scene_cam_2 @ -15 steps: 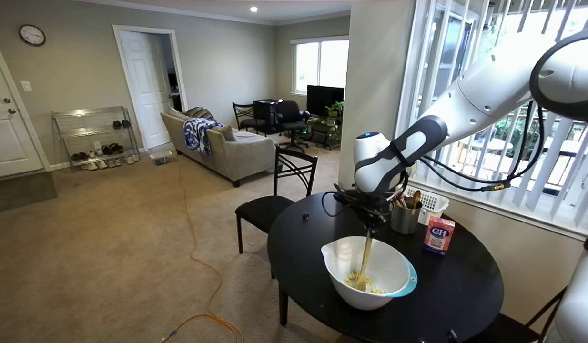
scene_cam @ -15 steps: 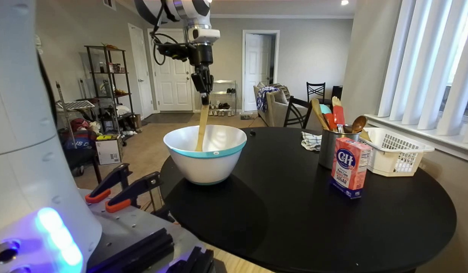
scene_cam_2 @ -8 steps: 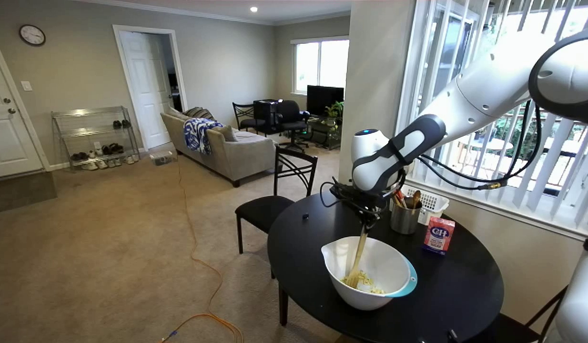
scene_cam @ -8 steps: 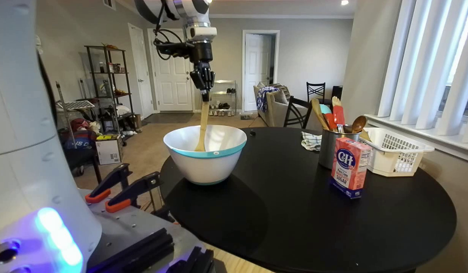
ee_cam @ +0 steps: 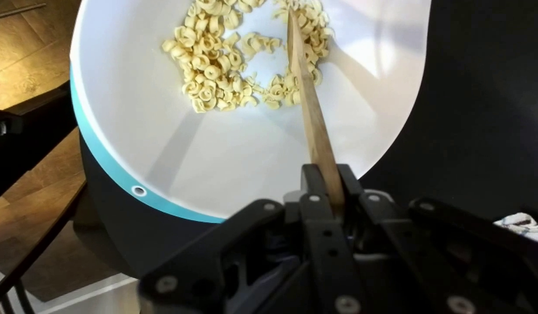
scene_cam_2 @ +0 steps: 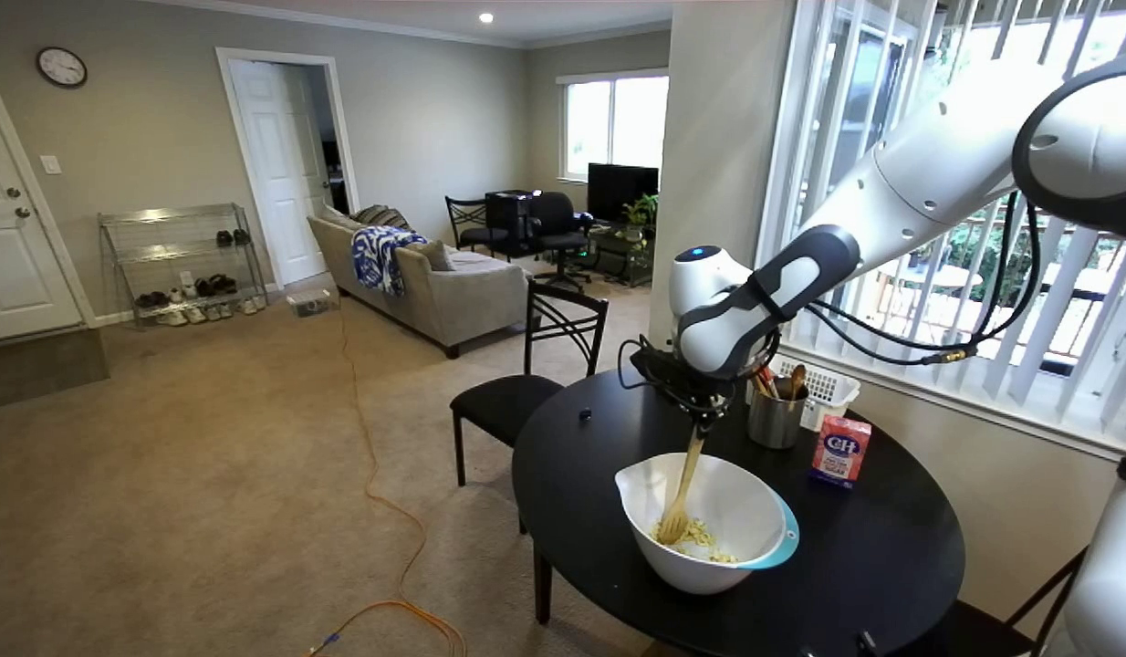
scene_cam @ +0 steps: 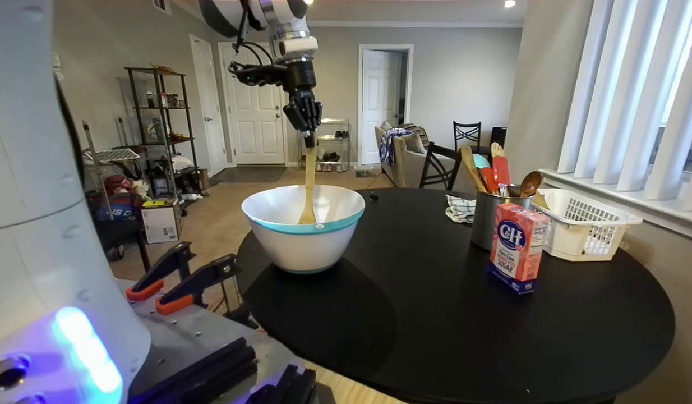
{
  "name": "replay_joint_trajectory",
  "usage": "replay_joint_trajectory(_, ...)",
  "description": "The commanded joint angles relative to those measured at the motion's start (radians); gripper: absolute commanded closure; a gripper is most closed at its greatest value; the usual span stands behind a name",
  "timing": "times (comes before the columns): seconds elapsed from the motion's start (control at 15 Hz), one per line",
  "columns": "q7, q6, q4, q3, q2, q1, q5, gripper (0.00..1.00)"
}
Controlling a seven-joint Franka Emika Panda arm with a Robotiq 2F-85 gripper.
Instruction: Stir the contents in the white bowl.
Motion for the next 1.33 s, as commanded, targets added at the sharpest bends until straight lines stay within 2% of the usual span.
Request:
replay_joint_trajectory(0.0, 0.123, -0.004, 0.005, -0.02, 0.002, 0.02, -0.115, 0.94)
replay_joint_trajectory(0.2, 0.139, -0.052, 0.006, -0.02, 0.005, 0.017, -0.168, 0.94)
replay_joint_trajectory(0.4, 0.082, -0.09, -0.006, -0.014, 0.008, 0.005, -0.158, 0.94)
replay_joint_trajectory(1.07, -0.23, -0.199, -0.001, 0.013, 0.016, -0.005, -0.037, 0.94)
replay_joint_trajectory(1.27, -0.287, -0.182, 0.0, 0.018, 0.015, -0.006, 0.005, 0.94)
